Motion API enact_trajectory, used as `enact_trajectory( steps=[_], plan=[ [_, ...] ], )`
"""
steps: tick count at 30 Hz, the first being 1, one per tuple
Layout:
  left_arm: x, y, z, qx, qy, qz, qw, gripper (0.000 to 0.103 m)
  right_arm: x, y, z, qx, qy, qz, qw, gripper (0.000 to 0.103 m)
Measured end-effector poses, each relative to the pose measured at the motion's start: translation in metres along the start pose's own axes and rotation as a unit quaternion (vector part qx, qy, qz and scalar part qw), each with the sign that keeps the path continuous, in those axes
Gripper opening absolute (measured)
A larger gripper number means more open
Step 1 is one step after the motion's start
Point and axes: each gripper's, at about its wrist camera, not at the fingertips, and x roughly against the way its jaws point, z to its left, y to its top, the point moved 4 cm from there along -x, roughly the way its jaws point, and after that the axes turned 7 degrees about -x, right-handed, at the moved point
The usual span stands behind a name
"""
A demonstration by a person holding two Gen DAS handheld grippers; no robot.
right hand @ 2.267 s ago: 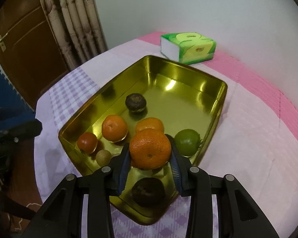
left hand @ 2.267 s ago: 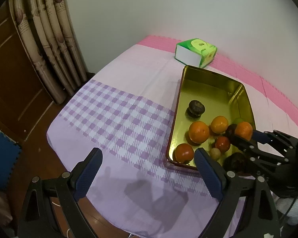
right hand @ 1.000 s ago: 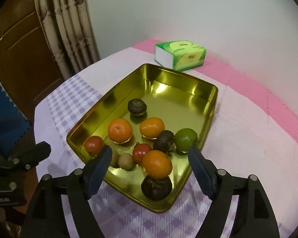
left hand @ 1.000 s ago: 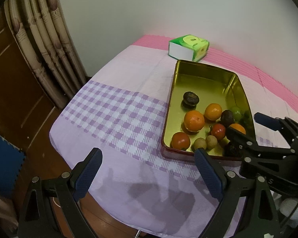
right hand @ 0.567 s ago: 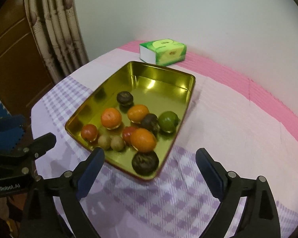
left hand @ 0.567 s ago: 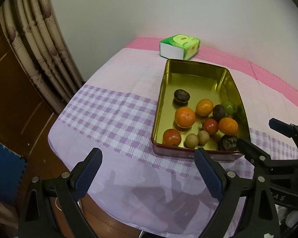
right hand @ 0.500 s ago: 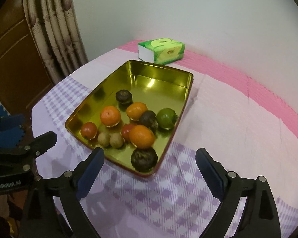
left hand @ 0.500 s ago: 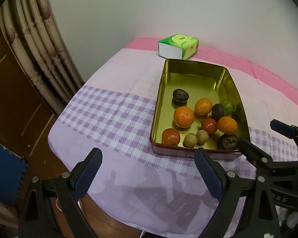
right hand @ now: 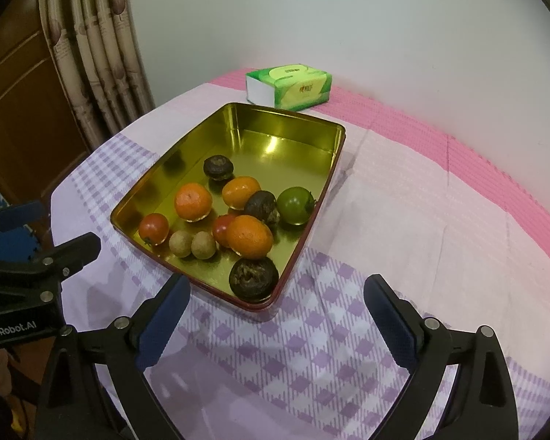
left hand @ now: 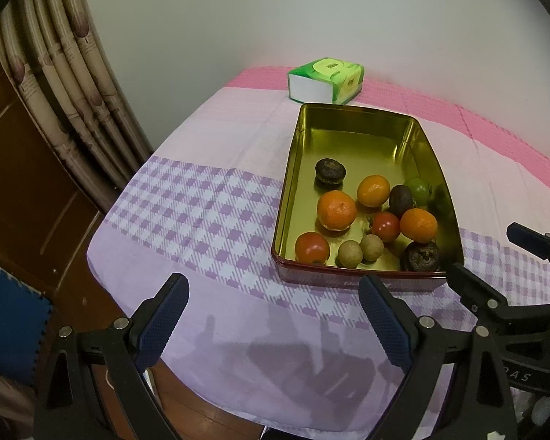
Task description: Organize fruits
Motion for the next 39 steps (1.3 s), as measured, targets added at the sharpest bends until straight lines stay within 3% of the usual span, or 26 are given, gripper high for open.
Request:
enact_trajectory(
  steps=[39],
  plan=[
    [-0.003,-0.002,0.002,-0.001,-0.002,0.003,1.0000,0.092,-0.013,-0.010,0.003,0.006,0.002,0.026,1.000,0.096]
  ],
)
